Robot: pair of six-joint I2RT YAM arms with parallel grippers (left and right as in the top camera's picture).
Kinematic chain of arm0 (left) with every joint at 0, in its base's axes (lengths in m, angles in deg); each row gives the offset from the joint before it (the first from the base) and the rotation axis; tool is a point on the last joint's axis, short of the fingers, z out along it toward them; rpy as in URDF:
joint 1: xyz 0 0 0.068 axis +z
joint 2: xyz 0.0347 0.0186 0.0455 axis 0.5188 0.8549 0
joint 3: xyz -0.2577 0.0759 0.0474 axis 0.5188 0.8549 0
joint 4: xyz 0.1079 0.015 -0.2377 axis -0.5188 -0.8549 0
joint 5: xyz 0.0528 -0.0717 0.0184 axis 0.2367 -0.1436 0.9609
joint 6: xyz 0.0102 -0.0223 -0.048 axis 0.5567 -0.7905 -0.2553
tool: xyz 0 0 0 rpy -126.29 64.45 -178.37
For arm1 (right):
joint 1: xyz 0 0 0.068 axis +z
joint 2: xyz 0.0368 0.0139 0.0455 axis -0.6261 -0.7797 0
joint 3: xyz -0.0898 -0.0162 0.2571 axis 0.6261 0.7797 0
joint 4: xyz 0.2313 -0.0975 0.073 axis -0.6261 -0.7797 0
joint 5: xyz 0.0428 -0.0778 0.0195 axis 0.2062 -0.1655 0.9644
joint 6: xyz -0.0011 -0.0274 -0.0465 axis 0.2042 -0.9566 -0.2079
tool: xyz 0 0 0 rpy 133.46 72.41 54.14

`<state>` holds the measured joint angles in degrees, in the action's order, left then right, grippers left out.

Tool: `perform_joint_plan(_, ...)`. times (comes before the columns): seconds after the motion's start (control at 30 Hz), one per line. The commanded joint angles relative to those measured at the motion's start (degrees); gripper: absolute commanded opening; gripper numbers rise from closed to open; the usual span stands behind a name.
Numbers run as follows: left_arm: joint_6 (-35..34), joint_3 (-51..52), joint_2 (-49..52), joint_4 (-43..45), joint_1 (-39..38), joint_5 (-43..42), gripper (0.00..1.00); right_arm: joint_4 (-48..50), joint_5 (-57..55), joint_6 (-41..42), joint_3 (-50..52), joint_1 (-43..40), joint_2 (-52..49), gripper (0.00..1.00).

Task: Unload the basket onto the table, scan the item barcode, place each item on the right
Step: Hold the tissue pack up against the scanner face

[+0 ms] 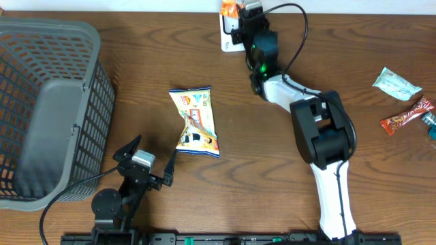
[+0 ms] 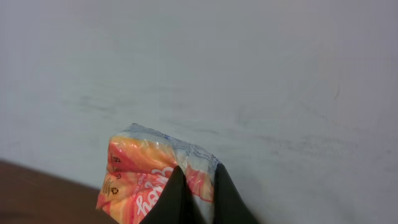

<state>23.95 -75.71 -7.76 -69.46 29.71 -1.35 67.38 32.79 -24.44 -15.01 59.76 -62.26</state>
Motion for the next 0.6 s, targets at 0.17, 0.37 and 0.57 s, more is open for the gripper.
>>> perform_joint_plan(0.17,-0.1,1.6,-0.1,-0.9,0.3,-1.2,0.98,-4.2,3.5,-0.3,-3.6,-0.5,-4.0,0.01)
perform_joint_plan(0.37,-0.1,1.6,-0.1,-0.9,0.3,-1.2,0.98,-1.8,4.5,2.5,-3.6,-0.3,-3.3,0.01)
perform_joint_plan(0.57,-0.1,1.6,-0.1,-0.9,0.3,-1.2,0.98,-13.5,4.2,3.7,-3.5,-1.3,5.3,0.01)
